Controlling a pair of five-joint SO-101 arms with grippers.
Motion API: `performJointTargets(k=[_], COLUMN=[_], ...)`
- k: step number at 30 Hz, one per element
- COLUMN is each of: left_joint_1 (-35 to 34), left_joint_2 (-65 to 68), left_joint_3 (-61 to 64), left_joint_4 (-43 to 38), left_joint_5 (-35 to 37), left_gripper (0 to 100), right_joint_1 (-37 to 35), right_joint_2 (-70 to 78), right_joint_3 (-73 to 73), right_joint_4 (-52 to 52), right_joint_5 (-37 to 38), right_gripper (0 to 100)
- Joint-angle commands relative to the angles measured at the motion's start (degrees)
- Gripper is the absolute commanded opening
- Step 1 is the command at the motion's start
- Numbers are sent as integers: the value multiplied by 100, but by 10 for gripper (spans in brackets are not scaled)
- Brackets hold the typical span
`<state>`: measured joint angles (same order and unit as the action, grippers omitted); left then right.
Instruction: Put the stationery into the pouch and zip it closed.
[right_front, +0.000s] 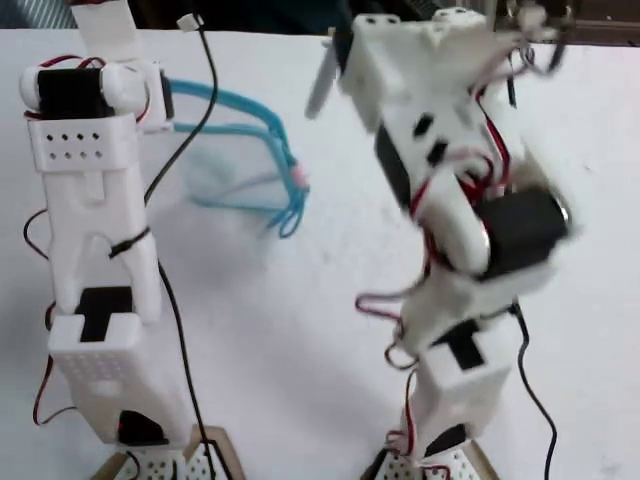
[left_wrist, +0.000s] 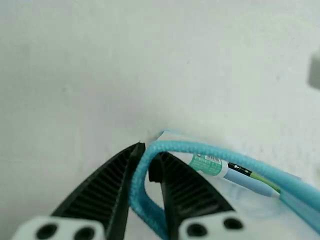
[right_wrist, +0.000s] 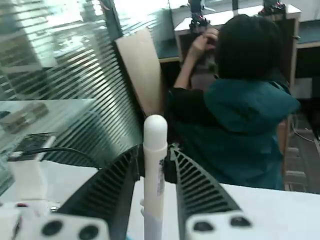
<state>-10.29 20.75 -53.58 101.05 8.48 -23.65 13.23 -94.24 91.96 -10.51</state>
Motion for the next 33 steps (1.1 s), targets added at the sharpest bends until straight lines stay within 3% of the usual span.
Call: performJointTargets(k=[1, 4, 8, 14, 28, 33], left_joint_1=[9, 18, 18, 9, 9, 0], left_joint_2=[35, 35, 35, 35, 35, 18], left_joint_3=[13, 13, 4, -4, 13, 4], left_joint_4=[88, 88, 88, 88, 88, 88], left_joint_5=[44, 44, 44, 44, 44, 44], left_gripper=[22, 22, 22, 22, 22, 22], right_joint_1=[-541, -356, 48, -286, -426, -1059], right_joint_2=[-804, -1437, -2246, -3020, -3081, -3380], right_joint_3=[-53, 563, 2892, 5670, 7156, 8360], right_joint_4=[699, 919, 954, 470, -4690, -5982], right_joint_5=[-18, -9, -9, -35, 0, 1116], right_gripper=[18, 18, 18, 18, 18, 18])
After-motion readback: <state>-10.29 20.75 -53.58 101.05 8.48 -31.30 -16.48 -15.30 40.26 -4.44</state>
